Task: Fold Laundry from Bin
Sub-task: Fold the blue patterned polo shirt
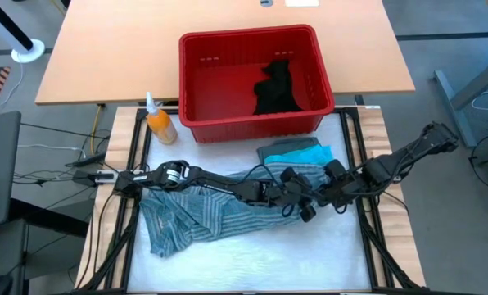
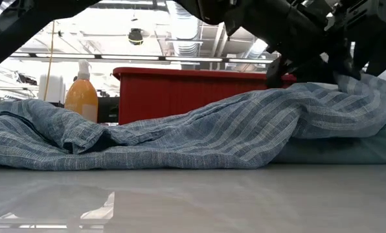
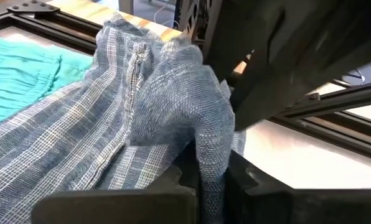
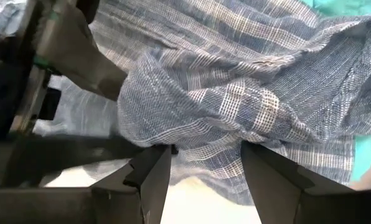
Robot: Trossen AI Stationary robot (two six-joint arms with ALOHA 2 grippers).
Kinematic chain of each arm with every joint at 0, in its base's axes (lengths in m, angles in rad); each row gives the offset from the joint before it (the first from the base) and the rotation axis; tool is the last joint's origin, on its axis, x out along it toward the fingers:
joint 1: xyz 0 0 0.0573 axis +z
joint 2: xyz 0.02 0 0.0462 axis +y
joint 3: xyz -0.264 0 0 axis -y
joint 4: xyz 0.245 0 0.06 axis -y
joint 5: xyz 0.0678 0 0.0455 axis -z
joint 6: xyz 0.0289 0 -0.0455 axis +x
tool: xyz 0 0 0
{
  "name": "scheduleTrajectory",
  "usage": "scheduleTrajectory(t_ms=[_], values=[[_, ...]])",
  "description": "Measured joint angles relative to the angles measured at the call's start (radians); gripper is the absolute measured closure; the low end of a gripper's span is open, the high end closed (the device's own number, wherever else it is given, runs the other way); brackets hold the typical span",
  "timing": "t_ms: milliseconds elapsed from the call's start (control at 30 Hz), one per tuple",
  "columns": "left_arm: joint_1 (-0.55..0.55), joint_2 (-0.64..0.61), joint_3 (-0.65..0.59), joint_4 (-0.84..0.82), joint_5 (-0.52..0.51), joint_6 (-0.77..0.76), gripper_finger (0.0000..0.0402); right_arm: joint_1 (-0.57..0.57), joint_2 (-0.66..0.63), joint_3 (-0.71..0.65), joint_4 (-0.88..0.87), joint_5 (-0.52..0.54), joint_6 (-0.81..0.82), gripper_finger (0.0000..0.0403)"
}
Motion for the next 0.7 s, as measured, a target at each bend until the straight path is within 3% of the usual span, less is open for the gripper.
scheduleTrajectory(t_ms=[100,200,400,567,700], values=[[0.000,0.000,0.000,-0.004,0.005,0.001,0.0393,0.006,-0.031,0.000,-0.004,0.006,0.024,0.0182],[0.005,0.000,0.000,-0.012,-0.001,0.010,0.0399,0.062,-0.061,0.000,-0.007,0.078,0.082,0.0182],[0.023,-0.004,0.000,-0.071,0.016,-0.011,0.0401,0.298,-0.093,-0.049,-0.041,0.279,0.418,0.0182],[0.034,-0.010,-0.002,-0.120,0.032,-0.010,0.0401,0.457,-0.059,-0.091,-0.105,0.282,0.651,0.0182],[0.045,-0.023,-0.002,-0.141,0.036,-0.008,0.0401,0.492,-0.037,-0.098,-0.080,0.288,0.664,0.0182]])
